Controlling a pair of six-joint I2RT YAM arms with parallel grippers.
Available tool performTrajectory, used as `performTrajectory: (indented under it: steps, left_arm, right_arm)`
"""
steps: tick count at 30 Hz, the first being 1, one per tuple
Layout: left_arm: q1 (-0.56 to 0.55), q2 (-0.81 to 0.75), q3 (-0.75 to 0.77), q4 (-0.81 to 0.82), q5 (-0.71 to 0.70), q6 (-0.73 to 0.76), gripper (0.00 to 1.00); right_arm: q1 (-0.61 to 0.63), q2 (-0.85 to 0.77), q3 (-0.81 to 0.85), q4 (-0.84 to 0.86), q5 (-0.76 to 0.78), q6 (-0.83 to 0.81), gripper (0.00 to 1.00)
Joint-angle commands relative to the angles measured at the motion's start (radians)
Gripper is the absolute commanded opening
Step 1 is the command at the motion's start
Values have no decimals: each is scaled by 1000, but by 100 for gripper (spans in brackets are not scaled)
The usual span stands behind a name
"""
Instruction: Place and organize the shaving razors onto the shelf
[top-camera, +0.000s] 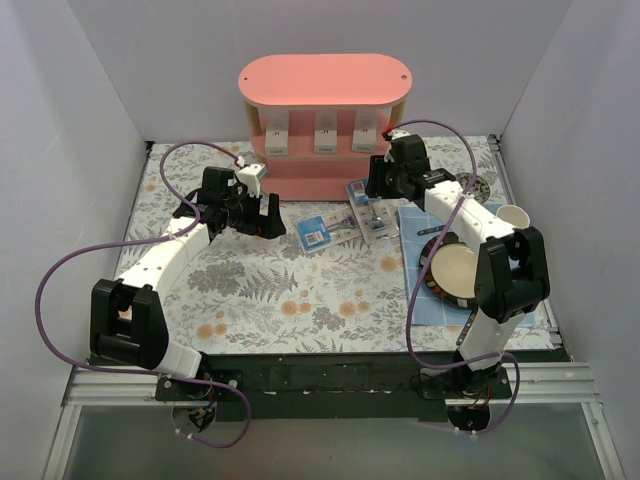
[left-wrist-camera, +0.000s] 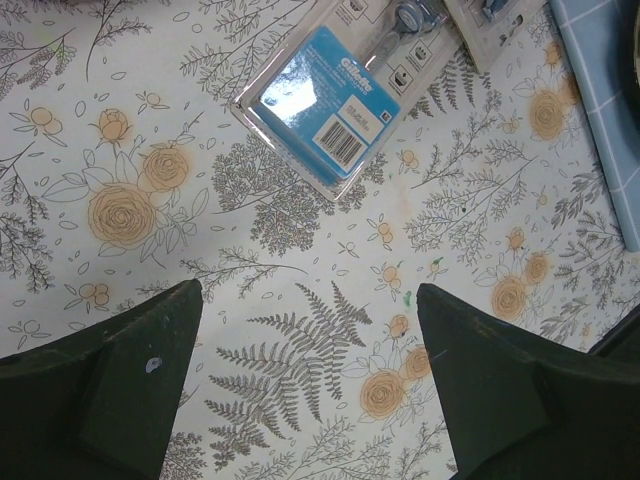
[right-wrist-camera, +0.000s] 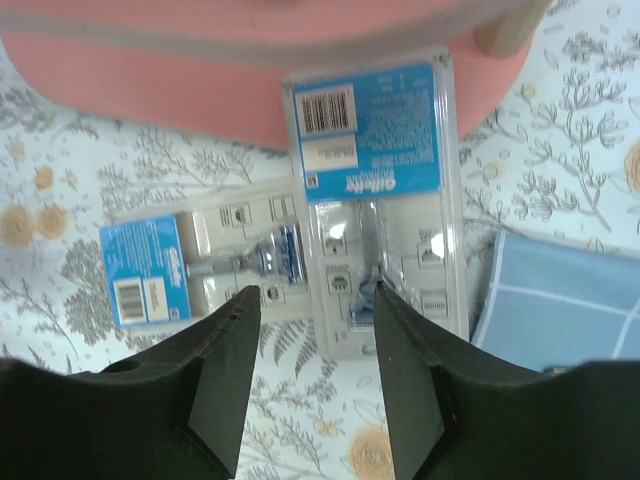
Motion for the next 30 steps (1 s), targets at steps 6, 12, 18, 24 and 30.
performTrajectory:
  steps: [6,12,18,24,30]
  left_arm:
    - [5,-24,64,31,30,27,86]
    - [5,-36,52,31,33,30,86]
    - [5,-48,55,30,31,30,87]
    - [5,-65,44,28,16,38,87]
    - [5,-85,26,25,5,44,87]
  right_arm:
    - [-1,-144,-73,14,-37,-121,54]
    - [0,-280,-128,251,-40,-110,99]
    - [2,-225,3,216,-20,-56,99]
    - [16,-138,101,221,53,-49,99]
    - [34,-75,169,221,112,-45,99]
